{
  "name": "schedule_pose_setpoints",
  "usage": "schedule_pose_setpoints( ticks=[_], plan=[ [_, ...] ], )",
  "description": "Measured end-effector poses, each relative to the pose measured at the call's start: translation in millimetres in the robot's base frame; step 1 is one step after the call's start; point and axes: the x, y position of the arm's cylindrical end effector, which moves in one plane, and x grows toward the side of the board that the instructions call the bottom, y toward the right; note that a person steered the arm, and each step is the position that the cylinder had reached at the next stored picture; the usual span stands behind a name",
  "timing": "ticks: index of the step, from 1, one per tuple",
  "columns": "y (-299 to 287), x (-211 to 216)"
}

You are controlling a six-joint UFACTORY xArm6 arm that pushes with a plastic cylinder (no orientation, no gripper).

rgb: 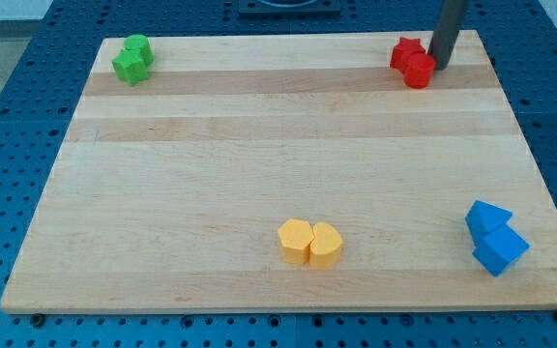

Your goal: Move your arm at the green star

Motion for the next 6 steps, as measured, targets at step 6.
schedule_pose_setpoints(
  ticks=[6],
  plan=[
    [-46.6,200.2]
  ],
)
